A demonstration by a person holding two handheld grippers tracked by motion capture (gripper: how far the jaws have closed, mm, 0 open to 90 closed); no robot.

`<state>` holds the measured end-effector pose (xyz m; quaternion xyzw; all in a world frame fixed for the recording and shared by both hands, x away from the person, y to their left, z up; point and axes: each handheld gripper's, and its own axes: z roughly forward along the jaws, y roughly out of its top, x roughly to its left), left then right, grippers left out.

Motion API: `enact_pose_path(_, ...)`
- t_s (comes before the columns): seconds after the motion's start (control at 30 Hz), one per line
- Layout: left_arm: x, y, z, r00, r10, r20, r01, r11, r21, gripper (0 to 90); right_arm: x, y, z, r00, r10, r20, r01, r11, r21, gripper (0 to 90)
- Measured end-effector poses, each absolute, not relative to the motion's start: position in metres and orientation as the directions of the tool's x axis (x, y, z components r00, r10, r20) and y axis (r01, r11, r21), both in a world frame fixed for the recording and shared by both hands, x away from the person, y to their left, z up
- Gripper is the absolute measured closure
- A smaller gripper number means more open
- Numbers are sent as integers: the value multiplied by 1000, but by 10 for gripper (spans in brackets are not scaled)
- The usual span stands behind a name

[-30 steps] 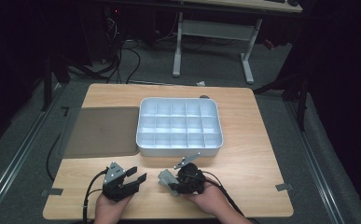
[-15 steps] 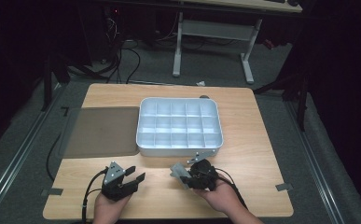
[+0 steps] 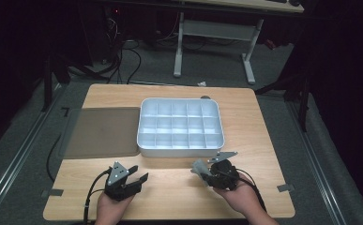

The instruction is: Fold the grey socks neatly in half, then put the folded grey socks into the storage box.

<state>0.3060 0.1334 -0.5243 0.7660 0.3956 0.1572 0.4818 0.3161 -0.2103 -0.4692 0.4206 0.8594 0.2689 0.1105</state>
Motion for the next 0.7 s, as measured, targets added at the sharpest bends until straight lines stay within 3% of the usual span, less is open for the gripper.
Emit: enact_pose_path(0.7,302,136,-524,658,738,-153,447,-219,867,427,316,-261,-443,-555,831,28,704,452,548,702)
